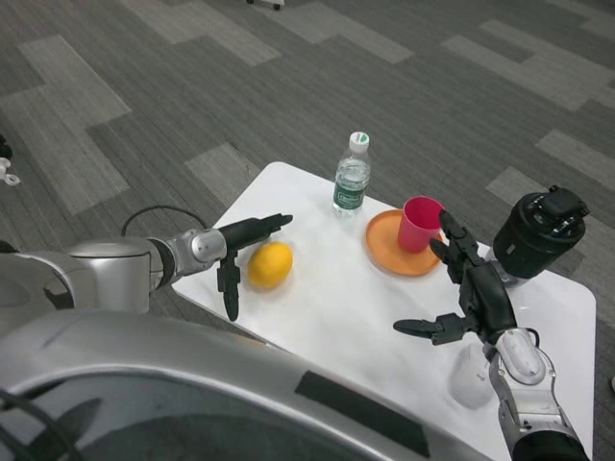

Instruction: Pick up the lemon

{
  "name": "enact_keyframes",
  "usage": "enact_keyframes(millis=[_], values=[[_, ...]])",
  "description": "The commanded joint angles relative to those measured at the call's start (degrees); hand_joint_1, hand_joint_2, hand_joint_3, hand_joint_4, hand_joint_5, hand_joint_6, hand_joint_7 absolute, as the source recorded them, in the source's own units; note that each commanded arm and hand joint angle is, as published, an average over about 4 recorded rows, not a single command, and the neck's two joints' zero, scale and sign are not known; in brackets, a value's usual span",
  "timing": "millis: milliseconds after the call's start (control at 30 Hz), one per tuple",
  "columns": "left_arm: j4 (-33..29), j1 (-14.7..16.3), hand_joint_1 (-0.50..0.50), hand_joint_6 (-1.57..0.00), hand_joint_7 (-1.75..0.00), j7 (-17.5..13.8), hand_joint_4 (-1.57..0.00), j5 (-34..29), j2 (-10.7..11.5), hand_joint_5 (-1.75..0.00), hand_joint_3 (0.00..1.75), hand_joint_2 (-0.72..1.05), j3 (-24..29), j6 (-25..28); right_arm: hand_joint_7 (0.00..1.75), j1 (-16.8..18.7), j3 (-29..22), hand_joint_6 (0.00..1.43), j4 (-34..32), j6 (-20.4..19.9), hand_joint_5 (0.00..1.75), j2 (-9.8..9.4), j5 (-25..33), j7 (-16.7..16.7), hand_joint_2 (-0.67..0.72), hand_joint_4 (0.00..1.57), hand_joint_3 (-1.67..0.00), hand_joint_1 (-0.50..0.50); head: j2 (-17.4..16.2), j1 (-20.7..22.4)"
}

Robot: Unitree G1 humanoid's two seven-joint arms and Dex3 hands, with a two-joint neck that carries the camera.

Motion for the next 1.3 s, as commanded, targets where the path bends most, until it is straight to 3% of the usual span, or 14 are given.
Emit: enact_keyframes(millis=[33, 200, 467, 567, 1033, 1300], values=[[0.21, -0.82, 0.5, 0.0, 0.0, 1.13, 0.0, 2.3, -0.74, 0.0, 0.09, -0.37, 0.12, 1.61, 0.0, -0.67, -0.08, 0.0, -0.01, 0.12, 0.48, -0.19, 0.28, 0.02, 0.01, 0.0, -0.4, -0.04, 0.0, 0.0], [0.21, -1.09, 0.5, 0.0, 0.0, 2.14, 0.0, 3.48, -1.18, 0.0, 0.09, -0.37, 0.12, 2.25, 0.0, -0.72, -0.03, 0.0, -0.01, 0.12, 0.48, -0.21, 0.28, 0.02, 0.01, 0.0, -0.4, -0.04, -0.14, 0.02], [0.21, -1.17, 0.5, 0.0, 0.0, 3.11, 0.0, 4.12, -1.35, 0.0, 0.09, 0.8, 0.05, 2.78, 0.0, -0.72, -0.03, 0.0, -0.01, 0.12, 0.48, -0.25, 0.28, 0.02, 0.03, 0.0, -0.4, -0.04, 0.01, 0.01], [0.21, -1.17, 0.5, 0.0, 0.0, 3.11, 0.0, 3.26, -1.35, 0.0, 0.09, 0.96, 0.2, 2.91, 0.0, -0.72, 0.01, 0.0, -0.01, 0.12, 0.48, -0.25, 0.28, 0.02, 0.03, 0.0, -0.4, -0.04, 0.01, 0.01], [0.15, -1.11, 0.5, 0.0, 0.0, 2.74, 0.0, 2.21, -1.2, 0.0, 0.04, 1.05, -0.89, 4.4, 0.0, -0.72, -0.08, 0.0, -0.01, 0.12, 0.48, -0.25, 0.28, 0.02, 0.0, 0.0, -0.4, -0.04, -0.17, -0.03], [-0.29, -1.09, 0.5, 0.0, 0.0, 1.53, -0.02, 5.35, -1.05, 0.0, 0.09, 1.05, -0.94, 6.69, 0.0, -0.72, -0.08, 0.0, -0.01, 0.12, 0.48, -0.25, 0.28, 0.02, 0.01, 0.0, -0.4, -0.04, -0.11, 0.03]])
